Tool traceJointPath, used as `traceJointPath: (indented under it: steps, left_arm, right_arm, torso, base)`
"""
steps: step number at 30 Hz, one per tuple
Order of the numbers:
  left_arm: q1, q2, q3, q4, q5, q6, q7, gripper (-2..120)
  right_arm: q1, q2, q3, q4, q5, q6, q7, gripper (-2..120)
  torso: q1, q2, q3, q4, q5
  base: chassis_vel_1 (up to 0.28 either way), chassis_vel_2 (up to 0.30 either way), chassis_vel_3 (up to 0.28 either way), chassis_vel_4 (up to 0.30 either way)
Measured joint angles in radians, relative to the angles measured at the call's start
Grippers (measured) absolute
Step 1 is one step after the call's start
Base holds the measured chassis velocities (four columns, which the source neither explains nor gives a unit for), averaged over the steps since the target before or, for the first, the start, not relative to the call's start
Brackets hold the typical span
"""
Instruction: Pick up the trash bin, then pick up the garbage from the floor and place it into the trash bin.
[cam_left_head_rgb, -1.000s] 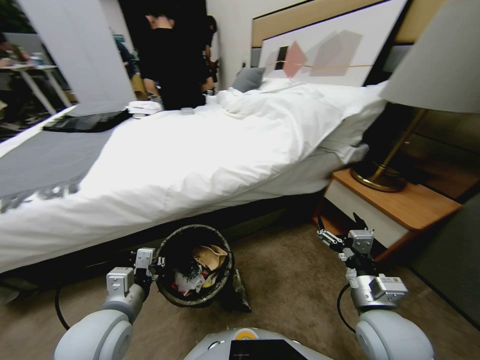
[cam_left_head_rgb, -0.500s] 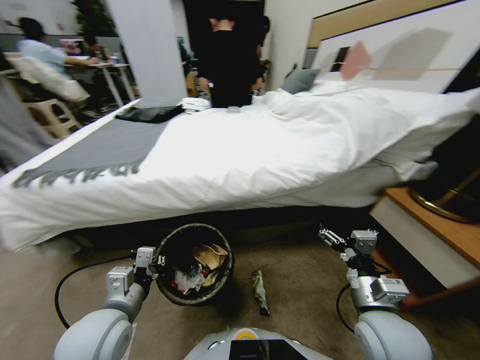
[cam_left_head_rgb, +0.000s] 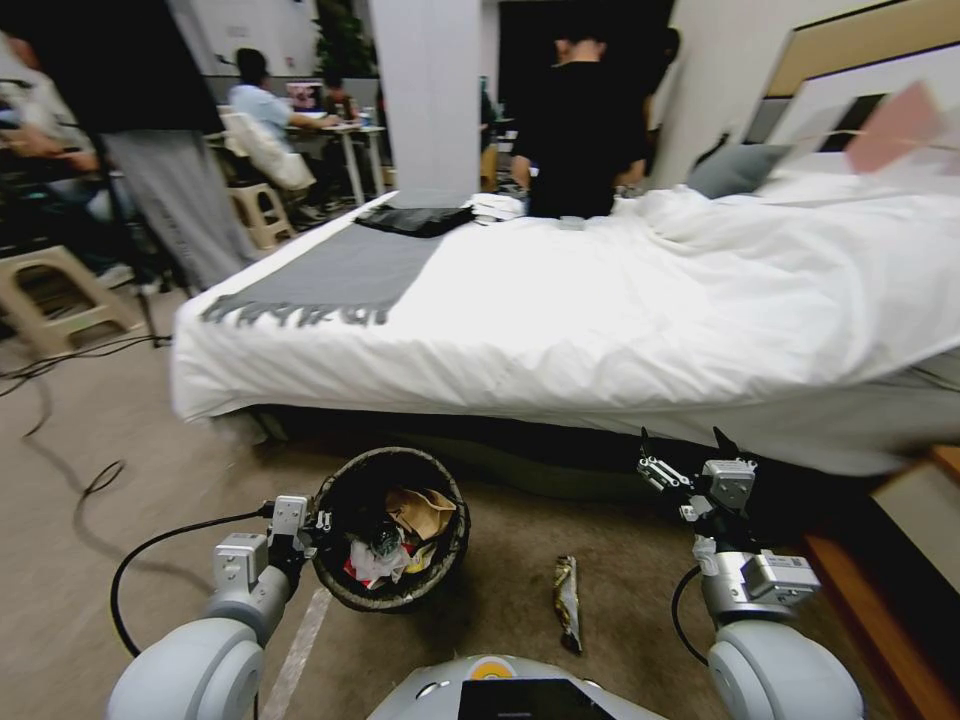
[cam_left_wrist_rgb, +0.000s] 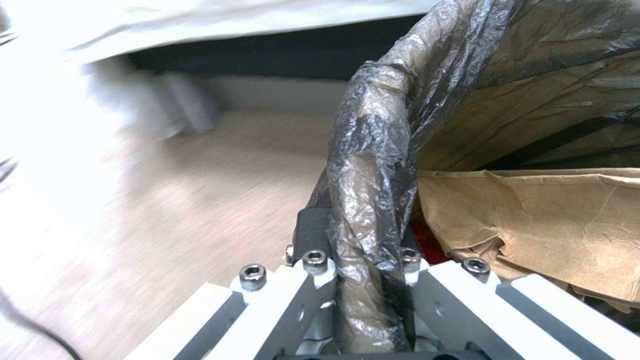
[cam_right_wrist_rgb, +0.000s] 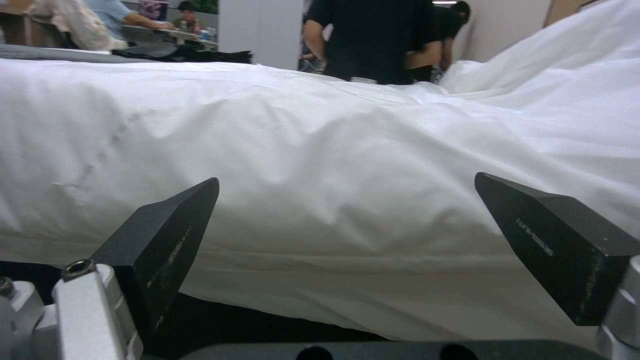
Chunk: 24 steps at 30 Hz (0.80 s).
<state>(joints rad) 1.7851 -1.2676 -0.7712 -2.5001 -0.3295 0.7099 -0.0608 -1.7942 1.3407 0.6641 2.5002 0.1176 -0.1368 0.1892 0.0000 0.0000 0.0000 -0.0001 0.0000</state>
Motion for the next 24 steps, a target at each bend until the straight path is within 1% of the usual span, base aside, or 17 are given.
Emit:
traceJointPath:
  steps: [3, 7, 10, 12, 14, 24]
  left_arm:
    - [0.007, 0.0, -0.001, 0.0, 0.0, -0.023, -0.004, 1]
    - [0.012, -0.002, -0.003, 0.0, 0.001, -0.026, -0.006, 1]
    - [0.017, -0.004, -0.005, 0.0, 0.001, -0.028, -0.007, 1]
    - [0.017, -0.004, -0.005, 0.0, 0.001, -0.028, -0.007, 1]
    - [0.018, -0.003, -0.008, 0.0, 0.002, -0.028, -0.008, 1]
    - [0.016, -0.002, -0.009, 0.0, 0.002, -0.028, -0.009, 1]
  right_arm:
    - [0.004, -0.003, -0.001, 0.0, 0.003, -0.002, 0.0, 100]
    - [0.007, -0.004, -0.004, 0.0, 0.004, -0.003, 0.0, 100]
    - [0.011, -0.005, -0.012, 0.0, 0.004, -0.006, 0.002, 100]
    - [0.014, -0.005, -0.018, 0.0, 0.004, -0.01, 0.007, 100]
    - [0.02, -0.005, -0.028, 0.0, 0.004, -0.016, 0.021, 100]
    - [0.03, -0.003, -0.032, 0.0, 0.006, -0.023, 0.031, 100]
  torso:
    - [0.0, 0.0, 0.0, 0.0006, 0.0001]
    - [0.0, 0.0, 0.0, 0.0005, 0.0]
    - [0.0, 0.0, 0.0, -0.0004, 0.0]
    - [0.0, 0.0, 0.0, -0.0005, 0.0001]
    - [0.0, 0.0, 0.0, 0.0, 0.0]
    - [0.0, 0.0, 0.0, 0.0001, 0.0]
  base:
    - [0.111, 0.128, 0.118, 0.108]
    - [0.096, 0.066, 0.08, 0.072]
    - [0.0, 0.0, 0.0, 0.0]
    - [0.0, 0.0, 0.0, 0.0]
    - [0.0, 0.0, 0.0, 0.0]
    - [0.0, 0.0, 0.0, 0.0]
